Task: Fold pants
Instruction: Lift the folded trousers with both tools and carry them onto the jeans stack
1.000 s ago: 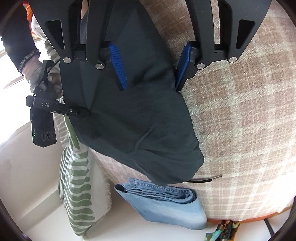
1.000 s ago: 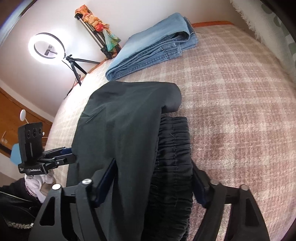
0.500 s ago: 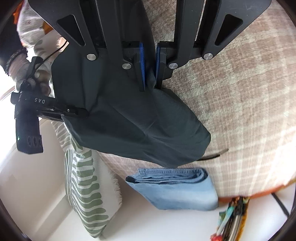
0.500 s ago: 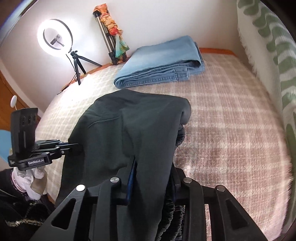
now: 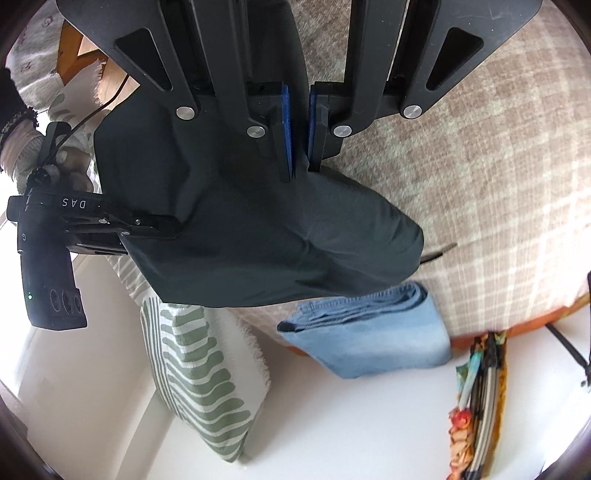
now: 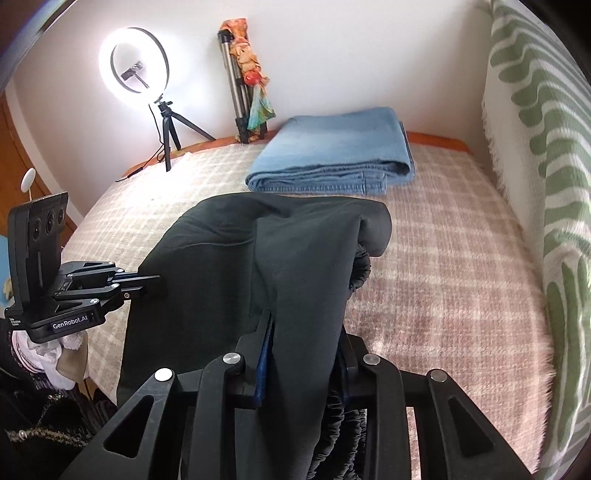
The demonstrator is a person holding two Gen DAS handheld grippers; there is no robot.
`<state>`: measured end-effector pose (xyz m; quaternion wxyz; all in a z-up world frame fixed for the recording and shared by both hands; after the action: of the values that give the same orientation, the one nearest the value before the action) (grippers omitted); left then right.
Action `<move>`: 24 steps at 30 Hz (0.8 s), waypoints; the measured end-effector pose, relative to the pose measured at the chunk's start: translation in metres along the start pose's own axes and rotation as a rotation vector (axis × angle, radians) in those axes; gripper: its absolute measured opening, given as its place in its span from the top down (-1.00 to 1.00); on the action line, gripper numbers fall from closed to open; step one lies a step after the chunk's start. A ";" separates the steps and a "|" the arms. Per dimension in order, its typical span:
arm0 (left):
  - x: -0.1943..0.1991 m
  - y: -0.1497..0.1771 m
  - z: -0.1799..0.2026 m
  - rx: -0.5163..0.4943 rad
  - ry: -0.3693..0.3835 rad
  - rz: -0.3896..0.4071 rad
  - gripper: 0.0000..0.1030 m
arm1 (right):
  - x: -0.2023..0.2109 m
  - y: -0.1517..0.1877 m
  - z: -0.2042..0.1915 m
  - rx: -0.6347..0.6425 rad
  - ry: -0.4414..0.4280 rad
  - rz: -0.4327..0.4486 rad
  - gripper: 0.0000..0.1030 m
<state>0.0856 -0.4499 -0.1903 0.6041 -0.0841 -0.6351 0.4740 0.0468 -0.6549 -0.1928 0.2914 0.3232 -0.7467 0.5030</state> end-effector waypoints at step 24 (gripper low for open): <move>0.031 -0.078 -0.039 -0.040 -0.084 0.147 0.92 | 0.014 -0.084 -0.046 0.110 -0.028 0.174 0.50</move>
<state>0.1468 -0.4513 -0.1217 0.5386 -0.1223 -0.6614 0.5074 0.1087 -0.6387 -0.1204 0.2180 0.2795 -0.7473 0.5621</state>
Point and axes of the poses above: each gripper's, at about its wrist camera, not at the fingertips, and x roughly against the way its jaws point, z to its right, y to its underside, the point moved 5 cm from there along -x, roughly the way its jaws point, and after that the axes turned 11 degrees about -x, right-handed, at the moved point
